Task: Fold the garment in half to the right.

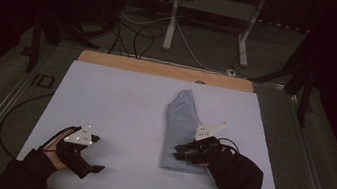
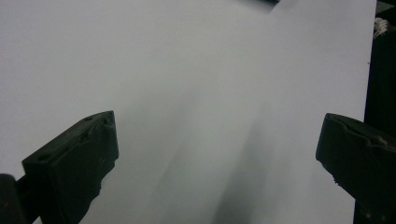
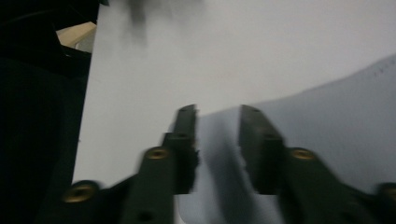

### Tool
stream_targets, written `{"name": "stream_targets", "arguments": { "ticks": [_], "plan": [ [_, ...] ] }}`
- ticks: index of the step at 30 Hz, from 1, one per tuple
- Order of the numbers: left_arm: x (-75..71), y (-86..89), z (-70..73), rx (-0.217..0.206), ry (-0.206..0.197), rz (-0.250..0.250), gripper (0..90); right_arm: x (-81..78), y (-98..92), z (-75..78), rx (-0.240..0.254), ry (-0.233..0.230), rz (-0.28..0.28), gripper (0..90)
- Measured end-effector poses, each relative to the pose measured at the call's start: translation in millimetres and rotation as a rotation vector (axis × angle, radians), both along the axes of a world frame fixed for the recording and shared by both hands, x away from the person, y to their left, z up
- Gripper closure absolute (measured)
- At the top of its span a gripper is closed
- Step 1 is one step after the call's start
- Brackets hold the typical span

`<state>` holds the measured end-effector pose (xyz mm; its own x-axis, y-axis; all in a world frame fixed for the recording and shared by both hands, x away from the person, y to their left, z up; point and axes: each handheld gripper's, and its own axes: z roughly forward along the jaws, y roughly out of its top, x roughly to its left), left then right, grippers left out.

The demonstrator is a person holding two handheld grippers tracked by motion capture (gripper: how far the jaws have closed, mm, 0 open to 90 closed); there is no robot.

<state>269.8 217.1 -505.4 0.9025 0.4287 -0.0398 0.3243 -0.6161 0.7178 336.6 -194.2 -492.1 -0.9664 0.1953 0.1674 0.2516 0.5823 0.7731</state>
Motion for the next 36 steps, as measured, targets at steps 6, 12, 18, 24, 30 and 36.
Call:
{"name": "stream_targets", "arguments": {
  "ticks": [6, 12, 18, 24, 30, 36],
  "plan": [
    [-0.4, 0.7, 0.2, -0.002, -0.001, -0.001, 0.3, 6.2, 3.9, 6.2, 0.050, 0.016, -0.045, 31.2],
    [-0.9, 1.3, 0.5, -0.007, 0.000, 0.003, 0.3, 14.8, 1.9, 14.3, 0.090, 0.014, -0.064, 16.6],
    [-1.4, 0.9, 1.0, -0.004, -0.003, -0.001, 0.3, 18.7, 4.7, 20.3, 0.060, -0.023, -0.089, 8.8],
    [-1.8, 1.3, 0.9, -0.006, -0.002, -0.005, 0.3, 18.1, 2.4, 21.3, 0.059, -0.045, -0.125, 8.5],
    [-2.1, 1.3, 1.0, -0.005, -0.002, -0.007, 0.3, 17.8, -5.3, 24.5, 0.071, -0.069, -0.158, 8.6],
    [-2.0, 1.5, 1.6, -0.005, -0.003, -0.006, 0.2, 13.5, -17.0, 24.0, 0.080, -0.089, -0.195, 8.6]
  ]
}}
